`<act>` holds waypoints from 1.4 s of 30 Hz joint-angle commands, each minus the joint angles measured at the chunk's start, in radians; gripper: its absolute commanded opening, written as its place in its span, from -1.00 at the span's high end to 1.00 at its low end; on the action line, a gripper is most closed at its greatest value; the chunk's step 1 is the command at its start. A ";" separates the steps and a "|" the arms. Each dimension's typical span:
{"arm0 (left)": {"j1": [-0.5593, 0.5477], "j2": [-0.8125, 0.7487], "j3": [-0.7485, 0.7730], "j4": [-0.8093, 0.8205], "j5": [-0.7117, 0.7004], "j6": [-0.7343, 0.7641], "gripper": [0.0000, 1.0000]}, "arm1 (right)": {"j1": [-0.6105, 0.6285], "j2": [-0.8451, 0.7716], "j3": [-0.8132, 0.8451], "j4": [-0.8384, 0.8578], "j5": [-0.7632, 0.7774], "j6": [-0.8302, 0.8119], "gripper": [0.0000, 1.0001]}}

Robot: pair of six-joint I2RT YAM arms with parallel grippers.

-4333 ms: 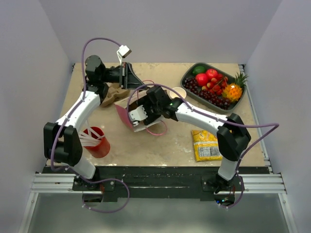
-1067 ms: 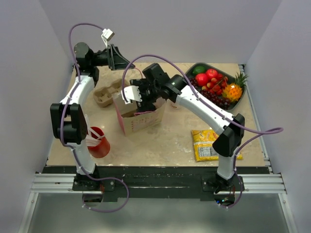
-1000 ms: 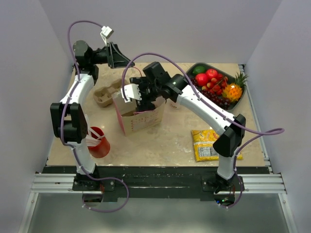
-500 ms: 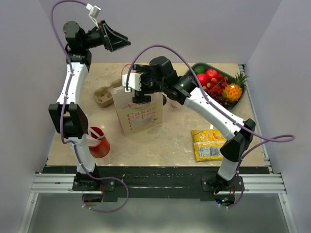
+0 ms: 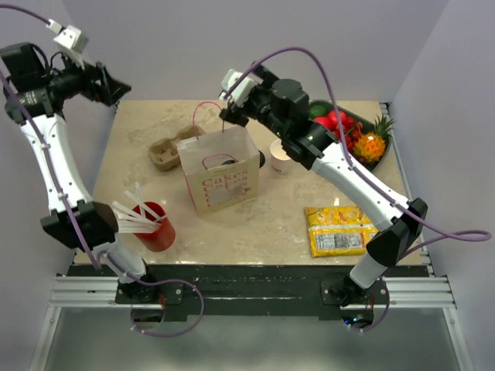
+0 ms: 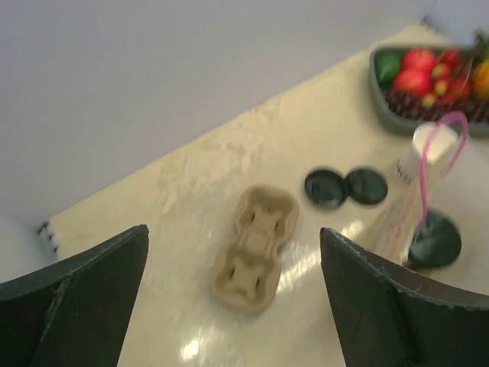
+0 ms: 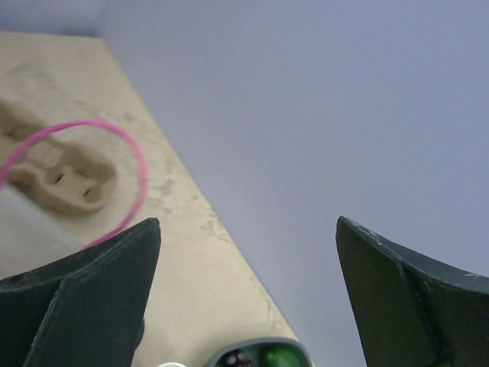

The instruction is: Pack the takeout coffee

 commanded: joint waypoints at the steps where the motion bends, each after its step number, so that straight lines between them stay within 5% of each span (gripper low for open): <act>1: -0.008 -0.249 -0.120 -0.596 -0.159 0.664 -0.93 | -0.053 -0.063 0.037 0.171 0.156 0.161 -0.98; 8: -0.091 -0.680 -0.686 -0.596 -0.402 0.891 -0.90 | -0.110 -0.124 0.004 0.061 0.110 0.261 -0.98; 13: -0.102 -0.696 -0.750 -0.599 -0.369 0.774 -0.64 | -0.117 -0.158 -0.046 0.018 0.064 0.317 -0.98; 21: -0.408 -0.825 -1.007 -0.596 -0.247 0.771 -0.50 | -0.115 -0.204 -0.119 -0.014 0.036 0.323 -0.98; 23: -0.410 -0.814 -1.047 -0.596 -0.303 0.750 -0.30 | -0.115 -0.220 -0.130 -0.019 0.035 0.315 -0.98; 30: -0.410 -0.859 -1.113 -0.594 -0.392 0.785 -0.30 | -0.117 -0.253 -0.182 -0.021 0.033 0.320 -0.98; 33: -0.410 -0.848 -1.130 -0.591 -0.415 0.782 -0.06 | -0.115 -0.252 -0.182 -0.017 0.030 0.323 -0.98; 37: -0.410 -0.822 -1.106 -0.580 -0.439 0.748 0.69 | -0.115 -0.238 -0.170 -0.017 0.025 0.318 -0.98; 39: -0.410 -0.822 -1.092 -0.565 -0.441 0.740 0.91 | -0.117 -0.229 -0.164 -0.014 0.021 0.317 -0.97; 42: -0.410 -0.813 -1.026 -0.559 -0.418 0.721 1.00 | -0.115 -0.220 -0.155 -0.011 0.016 0.321 -0.97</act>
